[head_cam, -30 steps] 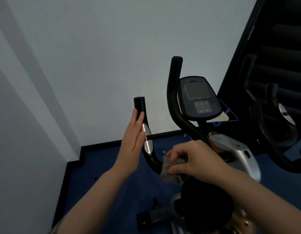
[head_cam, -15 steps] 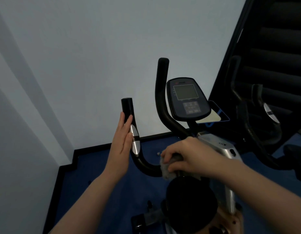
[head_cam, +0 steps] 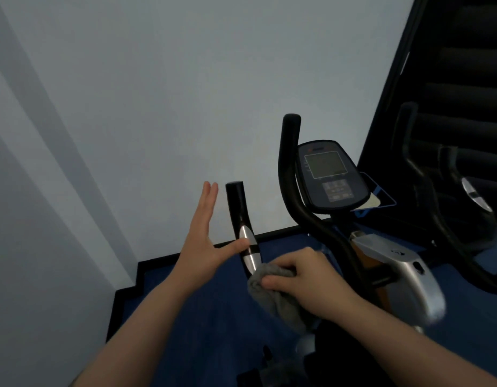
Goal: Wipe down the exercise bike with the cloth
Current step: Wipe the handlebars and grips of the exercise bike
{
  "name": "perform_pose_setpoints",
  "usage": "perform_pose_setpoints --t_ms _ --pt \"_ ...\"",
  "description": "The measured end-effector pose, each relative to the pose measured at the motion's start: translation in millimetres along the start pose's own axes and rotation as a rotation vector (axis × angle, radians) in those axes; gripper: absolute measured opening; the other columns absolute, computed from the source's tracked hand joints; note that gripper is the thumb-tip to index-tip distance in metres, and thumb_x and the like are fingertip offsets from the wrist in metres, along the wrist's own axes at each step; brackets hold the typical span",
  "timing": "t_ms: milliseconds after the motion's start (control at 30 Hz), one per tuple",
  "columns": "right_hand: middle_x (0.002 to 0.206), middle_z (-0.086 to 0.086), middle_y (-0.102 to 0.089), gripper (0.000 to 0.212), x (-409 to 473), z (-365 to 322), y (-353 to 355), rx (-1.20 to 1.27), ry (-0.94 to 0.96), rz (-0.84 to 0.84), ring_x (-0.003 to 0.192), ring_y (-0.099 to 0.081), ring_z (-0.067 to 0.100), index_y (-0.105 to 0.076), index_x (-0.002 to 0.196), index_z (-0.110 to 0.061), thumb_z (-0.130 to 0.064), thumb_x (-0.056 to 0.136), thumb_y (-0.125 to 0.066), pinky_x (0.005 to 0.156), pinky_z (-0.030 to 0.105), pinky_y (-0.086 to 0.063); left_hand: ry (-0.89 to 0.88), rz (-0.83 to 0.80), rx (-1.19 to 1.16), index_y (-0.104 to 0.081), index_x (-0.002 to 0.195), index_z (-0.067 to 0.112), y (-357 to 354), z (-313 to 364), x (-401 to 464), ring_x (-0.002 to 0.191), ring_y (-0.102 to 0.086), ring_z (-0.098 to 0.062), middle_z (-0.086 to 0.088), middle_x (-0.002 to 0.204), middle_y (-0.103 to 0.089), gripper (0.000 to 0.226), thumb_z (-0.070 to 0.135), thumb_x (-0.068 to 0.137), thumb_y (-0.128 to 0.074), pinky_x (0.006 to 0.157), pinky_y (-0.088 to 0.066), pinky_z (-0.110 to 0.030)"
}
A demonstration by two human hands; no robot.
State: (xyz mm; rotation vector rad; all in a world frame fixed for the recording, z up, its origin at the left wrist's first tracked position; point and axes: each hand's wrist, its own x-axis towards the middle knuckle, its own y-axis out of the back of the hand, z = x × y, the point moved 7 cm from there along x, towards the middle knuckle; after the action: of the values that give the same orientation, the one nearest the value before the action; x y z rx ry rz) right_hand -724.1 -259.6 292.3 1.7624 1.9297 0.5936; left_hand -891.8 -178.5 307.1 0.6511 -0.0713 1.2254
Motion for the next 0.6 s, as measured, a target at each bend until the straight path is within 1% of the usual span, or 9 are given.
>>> perform_pose_setpoints --t_ms 33,100,167,233,300,367,467,533,600 --pt "0.078 -0.012 -0.074 0.005 4.2 0.4 -0.2 0.079 -0.034 0.040 0.076 -0.067 -0.003 -0.077 0.084 -0.030 -0.032 0.080 -0.076 0.068 0.018 -0.052 0.000 -0.033 -0.008 -0.004 0.152 0.044 2.0 0.1 5.9 0.141 -0.006 0.015 0.035 0.155 0.001 0.108 0.043 0.073 -0.079 0.109 -0.012 -0.003" --pt "0.080 -0.011 -0.074 0.007 13.3 -2.0 1.2 0.227 -0.079 0.136 0.078 -0.068 0.000 -0.077 0.087 -0.028 -0.028 0.080 -0.077 0.068 0.017 -0.052 -0.022 -0.101 -0.027 -0.008 0.153 0.040 1.8 1.9 15.7 0.141 -0.010 0.014 0.033 0.156 -0.006 0.107 0.042 0.073 -0.079 0.109 -0.012 -0.002" --pt "0.081 -0.011 -0.075 0.011 20.3 -9.3 2.2 0.341 -0.073 0.235 0.079 -0.069 0.001 -0.076 0.089 -0.030 -0.022 0.081 -0.077 0.067 0.014 -0.051 -0.048 -0.128 -0.064 -0.016 0.153 0.036 1.3 4.1 22.2 0.141 -0.016 0.011 0.029 0.156 -0.017 0.089 0.037 0.082 -0.071 0.111 -0.015 -0.005" --pt "0.082 -0.013 -0.074 0.015 23.5 -18.8 -0.7 0.397 -0.037 0.287 0.079 -0.069 0.000 -0.076 0.089 -0.033 -0.020 0.082 -0.076 0.065 0.011 -0.050 -0.049 -0.094 -0.118 -0.027 0.150 0.032 2.9 3.7 26.0 0.141 -0.024 0.007 0.025 0.153 -0.028 0.065 0.034 0.092 -0.056 0.111 -0.019 -0.007" --pt "0.081 -0.014 -0.074 0.017 29.3 -29.7 -0.2 0.413 -0.008 0.316 0.078 -0.069 -0.001 -0.075 0.087 -0.035 -0.019 0.083 -0.075 0.064 0.011 -0.050 -0.032 -0.046 -0.184 -0.034 0.146 0.033 2.8 2.3 27.2 0.137 -0.030 0.007 0.029 0.147 -0.036 0.051 0.033 0.096 -0.045 0.106 -0.024 -0.004" --pt "0.080 -0.012 -0.074 0.018 42.4 -40.9 6.8 0.435 0.009 0.371 0.078 -0.069 0.001 -0.076 0.085 -0.035 -0.017 0.083 -0.075 0.065 0.015 -0.052 0.001 -0.022 -0.274 -0.037 0.142 0.037 -1.6 1.2 26.6 0.133 -0.034 0.010 0.037 0.140 -0.040 0.046 0.033 0.097 -0.042 0.101 -0.029 -0.003" --pt "0.086 -0.005 -0.076 0.023 59.7 -53.2 10.4 0.556 0.036 0.436 0.086 -0.071 0.008 -0.075 0.091 -0.031 -0.010 0.082 -0.075 0.077 0.026 -0.057 0.009 0.005 -0.349 -0.038 0.141 0.038 -8.1 0.4 25.0 0.133 -0.041 0.000 0.024 0.141 -0.046 0.041 0.030 0.100 -0.041 0.105 -0.036 -0.014" --pt "0.088 -0.005 -0.076 0.028 58.9 -50.2 5.0 0.612 0.054 0.408 0.088 -0.071 0.009 -0.075 0.093 -0.034 -0.008 0.084 -0.074 0.077 0.024 -0.057 0.015 0.024 -0.348 -0.038 0.142 0.039 -10.9 -0.2 24.2 0.133 -0.044 -0.006 0.015 0.143 -0.047 0.040 0.033 0.102 -0.040 0.108 -0.037 -0.023" --pt "0.086 -0.007 -0.076 0.028 55.5 -41.8 3.4 0.568 0.047 0.345 0.085 -0.071 0.008 -0.075 0.085 -0.040 -0.012 0.084 -0.073 0.076 0.026 -0.057 0.027 0.056 -0.308 -0.035 0.143 0.040 -13.1 -1.6 23.7 0.132 -0.045 -0.010 0.009 0.144 -0.046 0.042 0.035 0.102 -0.037 0.110 -0.036 -0.030"
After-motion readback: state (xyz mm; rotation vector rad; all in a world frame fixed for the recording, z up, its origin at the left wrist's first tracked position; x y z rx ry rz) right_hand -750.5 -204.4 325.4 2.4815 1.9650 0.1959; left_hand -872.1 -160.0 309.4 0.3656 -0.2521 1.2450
